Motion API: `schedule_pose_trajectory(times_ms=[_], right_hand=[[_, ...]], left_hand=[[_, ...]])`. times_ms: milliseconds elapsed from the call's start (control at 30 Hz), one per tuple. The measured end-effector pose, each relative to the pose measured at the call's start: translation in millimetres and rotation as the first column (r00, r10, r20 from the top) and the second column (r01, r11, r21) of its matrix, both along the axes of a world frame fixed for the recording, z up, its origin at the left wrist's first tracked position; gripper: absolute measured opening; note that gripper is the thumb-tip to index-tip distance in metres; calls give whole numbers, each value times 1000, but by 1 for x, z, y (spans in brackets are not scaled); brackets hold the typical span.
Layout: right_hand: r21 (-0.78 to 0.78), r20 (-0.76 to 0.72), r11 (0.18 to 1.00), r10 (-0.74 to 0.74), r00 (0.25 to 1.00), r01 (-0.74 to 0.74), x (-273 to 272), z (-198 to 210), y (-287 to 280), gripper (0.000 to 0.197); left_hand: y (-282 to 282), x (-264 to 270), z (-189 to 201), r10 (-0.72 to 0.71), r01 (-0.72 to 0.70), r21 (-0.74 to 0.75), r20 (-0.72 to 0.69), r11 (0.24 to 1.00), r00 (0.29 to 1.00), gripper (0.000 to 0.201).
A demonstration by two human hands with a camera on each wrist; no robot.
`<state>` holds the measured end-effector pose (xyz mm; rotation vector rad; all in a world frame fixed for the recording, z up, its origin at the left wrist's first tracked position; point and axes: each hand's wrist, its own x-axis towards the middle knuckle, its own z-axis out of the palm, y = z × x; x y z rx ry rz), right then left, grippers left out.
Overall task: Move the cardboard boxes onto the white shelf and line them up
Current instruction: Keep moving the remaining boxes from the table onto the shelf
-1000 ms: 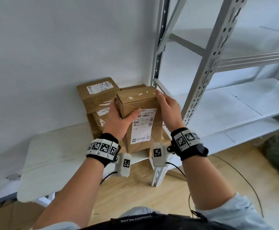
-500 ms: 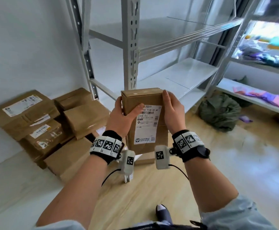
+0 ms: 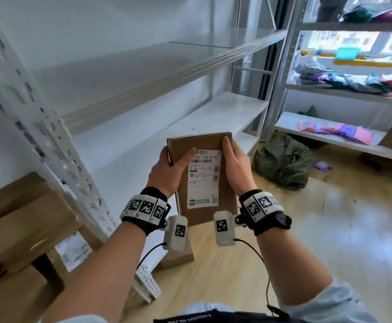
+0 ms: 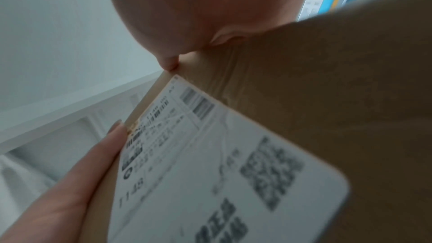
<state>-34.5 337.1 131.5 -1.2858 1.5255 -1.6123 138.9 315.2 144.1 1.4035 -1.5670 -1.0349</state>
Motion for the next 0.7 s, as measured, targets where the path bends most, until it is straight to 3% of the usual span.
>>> schedule_pose_trajectory(times_ms=[67, 200, 367, 600, 700], right_hand=[[-4, -23, 1000, -28, 999, 28, -43, -3, -12, 27], [22, -37, 995, -93, 995, 94, -113, -14, -44, 42], [26, -35, 989, -146, 989, 147, -179, -31, -98, 36], [41, -110, 978, -197, 974, 203, -271, -52, -214, 29], [50, -149, 975, -209, 967, 218, -315, -51, -274, 30]], left_hand=[[-20, -42, -1, -25, 25, -2, -1, 1000, 1000, 98], [-58, -115, -7, -83, 83, 0, 30, 997, 996, 96], [-120, -185, -17, -128, 126, 23, 62, 992, 990, 91], [-251, -281, -54, -192, 192, 65, -3, 979, 981, 90], [-314, -325, -59, -223, 224, 63, -27, 973, 975, 80]])
